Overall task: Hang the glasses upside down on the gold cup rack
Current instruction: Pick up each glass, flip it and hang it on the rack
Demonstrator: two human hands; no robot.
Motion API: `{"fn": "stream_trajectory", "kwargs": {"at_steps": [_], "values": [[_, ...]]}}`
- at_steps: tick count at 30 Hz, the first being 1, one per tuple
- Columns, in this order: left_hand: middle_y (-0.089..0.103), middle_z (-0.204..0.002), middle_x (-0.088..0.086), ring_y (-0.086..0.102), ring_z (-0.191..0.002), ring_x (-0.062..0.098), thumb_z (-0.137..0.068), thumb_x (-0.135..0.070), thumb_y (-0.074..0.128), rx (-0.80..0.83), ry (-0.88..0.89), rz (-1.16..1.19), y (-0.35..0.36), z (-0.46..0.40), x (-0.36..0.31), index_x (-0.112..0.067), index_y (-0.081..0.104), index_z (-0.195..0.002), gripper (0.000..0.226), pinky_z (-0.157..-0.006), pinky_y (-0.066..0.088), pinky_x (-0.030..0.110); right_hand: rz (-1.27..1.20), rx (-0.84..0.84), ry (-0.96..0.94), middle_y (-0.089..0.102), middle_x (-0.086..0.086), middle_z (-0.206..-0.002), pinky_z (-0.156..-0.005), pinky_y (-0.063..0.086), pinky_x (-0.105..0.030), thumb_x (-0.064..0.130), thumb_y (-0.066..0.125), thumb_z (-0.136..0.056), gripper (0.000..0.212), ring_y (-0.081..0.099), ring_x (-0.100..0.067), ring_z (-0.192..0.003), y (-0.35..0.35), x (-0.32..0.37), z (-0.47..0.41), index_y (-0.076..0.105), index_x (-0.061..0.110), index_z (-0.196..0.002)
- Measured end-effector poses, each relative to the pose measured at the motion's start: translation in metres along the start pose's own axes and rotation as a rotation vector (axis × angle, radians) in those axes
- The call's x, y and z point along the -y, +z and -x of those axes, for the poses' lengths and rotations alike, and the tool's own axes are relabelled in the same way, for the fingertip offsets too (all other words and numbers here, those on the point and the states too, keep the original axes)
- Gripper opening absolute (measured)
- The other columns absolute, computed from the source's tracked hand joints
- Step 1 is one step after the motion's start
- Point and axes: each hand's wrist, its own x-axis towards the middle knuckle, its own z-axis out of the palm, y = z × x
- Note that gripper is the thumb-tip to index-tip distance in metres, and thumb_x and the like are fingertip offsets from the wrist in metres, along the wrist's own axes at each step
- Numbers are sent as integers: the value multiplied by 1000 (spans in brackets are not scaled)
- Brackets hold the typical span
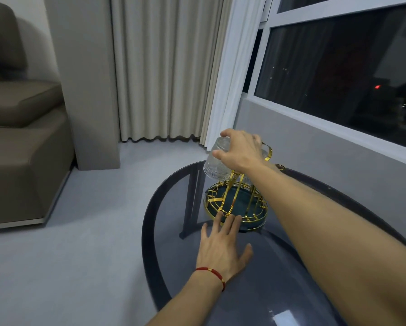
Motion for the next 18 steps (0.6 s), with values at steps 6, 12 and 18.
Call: {"fn": "stream_trajectory", "kwargs": {"at_steps": [6,12,18], "values": [[36,-162,-7,13,-156,21,-99,-59,31,-19,-9,15,-2,0,0,-27,30,-157,67,-121,21,55,244,79,-45,65,-12,-136,-125,11,-58,56,65,-92,63,52,-35,-137,19,-7,-6,53,24,-145],[35,-163,-6,12,-156,20,-101,-58,28,1,-13,-4,-3,-1,-1,-26,29,-158,65,-122,21,54,401,148,-67,66,-12,-135,-121,6,-64,55,60,-93,54,47,-37,-139,30,-10,-9,58,26,-138],[40,-160,-5,17,-155,20,-103,-57,29,-17,-18,17,-9,1,-4,-26,37,-155,61,-120,25,49,412,171,-103,63,-7,-142,-119,-12,-72,47,52,-100,47,39,-32,-149,26,-9,3,59,26,-142]]}}
